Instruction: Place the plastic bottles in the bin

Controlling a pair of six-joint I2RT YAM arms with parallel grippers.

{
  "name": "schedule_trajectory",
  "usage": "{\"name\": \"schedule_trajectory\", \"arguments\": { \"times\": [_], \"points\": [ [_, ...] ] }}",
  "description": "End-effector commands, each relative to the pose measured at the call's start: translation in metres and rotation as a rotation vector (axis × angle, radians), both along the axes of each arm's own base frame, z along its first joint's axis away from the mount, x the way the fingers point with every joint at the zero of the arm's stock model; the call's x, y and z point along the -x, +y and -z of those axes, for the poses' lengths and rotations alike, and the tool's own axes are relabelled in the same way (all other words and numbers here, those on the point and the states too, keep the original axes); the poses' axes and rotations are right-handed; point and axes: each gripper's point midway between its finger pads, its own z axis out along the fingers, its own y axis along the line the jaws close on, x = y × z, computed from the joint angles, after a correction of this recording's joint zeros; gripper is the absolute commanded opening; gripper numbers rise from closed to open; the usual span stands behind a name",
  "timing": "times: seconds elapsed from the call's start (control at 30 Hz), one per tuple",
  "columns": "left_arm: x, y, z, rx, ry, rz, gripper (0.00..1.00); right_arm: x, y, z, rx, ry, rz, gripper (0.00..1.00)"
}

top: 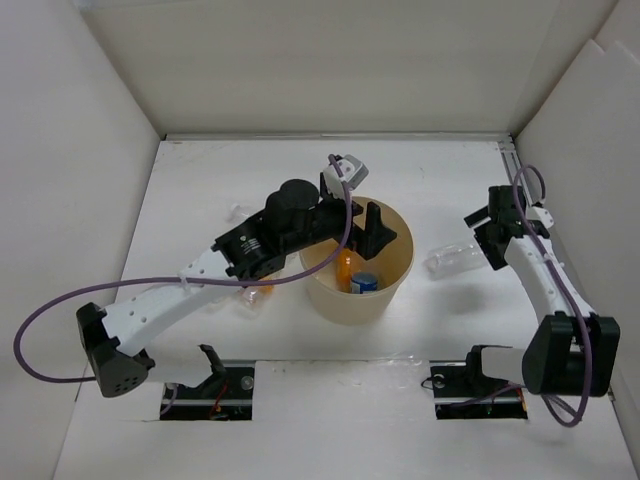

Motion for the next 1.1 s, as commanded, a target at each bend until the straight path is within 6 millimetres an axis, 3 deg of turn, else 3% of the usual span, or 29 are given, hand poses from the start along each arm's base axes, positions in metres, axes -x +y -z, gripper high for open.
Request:
{"name": "schedule_trajectory", "arguments": {
  "times": [0.0, 0.2, 0.27, 0.33, 0.37, 0.43, 0.47, 0.5, 0.53, 0.57, 0.6, 0.63, 0.7, 0.73, 0.77, 0.8, 0.87, 0.9, 0.93, 0.97, 1.0, 1.03, 1.07],
  "points": [
    [0.009, 0.018, -0.053, 0.101, -0.075, -0.014, 1.0, -0.021, -0.007, 0.012, -0.027, -0.02, 0.022, 0.99],
    [0.01, 0.033, -0.072, 0.121, -0.083, -0.057, 1.0, -0.034, -0.02, 0.037, -0.035, 0.019, 0.062, 0.96],
    [0.007, 0.039, -0.078, 0.132, -0.083, -0.096, 1.0, -0.035, -0.023, 0.054, -0.047, 0.062, 0.071, 0.9],
    [0.004, 0.048, -0.088, 0.143, -0.086, -0.141, 1.0, -0.043, -0.029, 0.058, -0.038, 0.067, 0.068, 0.81],
    [0.002, 0.054, -0.093, 0.15, -0.074, -0.177, 1.0, -0.041, -0.029, 0.069, -0.052, 0.102, 0.061, 0.71],
    [-0.022, 0.069, -0.094, 0.165, -0.028, -0.333, 1.0, -0.044, -0.033, 0.076, -0.044, 0.109, 0.056, 0.59],
    [-0.034, 0.073, -0.085, 0.145, 0.012, -0.384, 1.0, -0.043, -0.031, 0.083, -0.054, 0.128, 0.051, 0.53],
    [-0.056, 0.091, -0.094, 0.173, 0.025, -0.453, 1.0, -0.046, -0.029, 0.085, -0.063, 0.127, 0.03, 0.4],
    [-0.066, 0.097, -0.098, 0.191, 0.039, -0.478, 1.0, -0.05, -0.032, 0.083, -0.062, 0.107, 0.024, 0.34],
    [-0.074, 0.1, -0.101, 0.211, 0.055, -0.492, 1.0, -0.047, -0.031, 0.089, -0.065, 0.13, 0.025, 0.22],
    [-0.086, 0.1, -0.105, 0.215, 0.056, -0.493, 1.0, -0.051, -0.032, 0.085, -0.063, 0.118, 0.024, 0.0],
    [-0.096, 0.105, -0.108, 0.222, 0.059, -0.483, 1.0, -0.052, -0.027, 0.085, -0.086, 0.115, 0.01, 0.0],
    [-0.117, 0.095, -0.107, 0.198, 0.055, -0.468, 1.0, -0.067, -0.025, 0.065, -0.089, 0.059, -0.021, 0.0],
    [-0.122, 0.097, -0.133, 0.212, -0.003, -0.447, 1.0, -0.071, -0.026, 0.054, -0.081, 0.039, -0.029, 0.0],
    [-0.126, 0.091, -0.137, 0.196, -0.017, -0.427, 1.0, -0.079, -0.016, 0.04, -0.082, 0.007, -0.06, 0.0],
    [-0.134, 0.09, -0.142, 0.183, -0.034, -0.417, 1.0, -0.093, -0.01, 0.006, -0.073, -0.078, -0.097, 0.0],
    [-0.156, 0.08, -0.153, 0.152, -0.072, -0.372, 1.0, -0.113, 0.007, -0.038, -0.076, -0.202, -0.18, 0.0],
    [-0.163, 0.076, -0.156, 0.143, -0.088, -0.356, 1.0, -0.133, 0.022, -0.082, -0.073, -0.32, -0.232, 0.0],
    [-0.181, 0.068, -0.144, 0.12, -0.083, -0.343, 1.0, -0.142, 0.032, -0.108, -0.065, -0.388, -0.28, 0.0],
    [-0.181, 0.066, -0.156, 0.138, -0.108, -0.282, 1.0, -0.149, 0.042, -0.132, -0.06, -0.446, -0.325, 0.0],
    [-0.186, 0.062, -0.155, 0.136, -0.129, -0.237, 1.0, -0.155, 0.066, -0.158, -0.065, -0.508, -0.436, 0.0],
    [-0.189, 0.057, -0.151, 0.135, -0.135, -0.194, 1.0, -0.17, 0.08, -0.205, -0.045, -0.635, -0.511, 0.0],
    [-0.194, 0.048, -0.147, 0.146, -0.14, -0.132, 1.0, -0.174, 0.096, -0.226, -0.042, -0.697, -0.59, 0.0]
  ]
}}
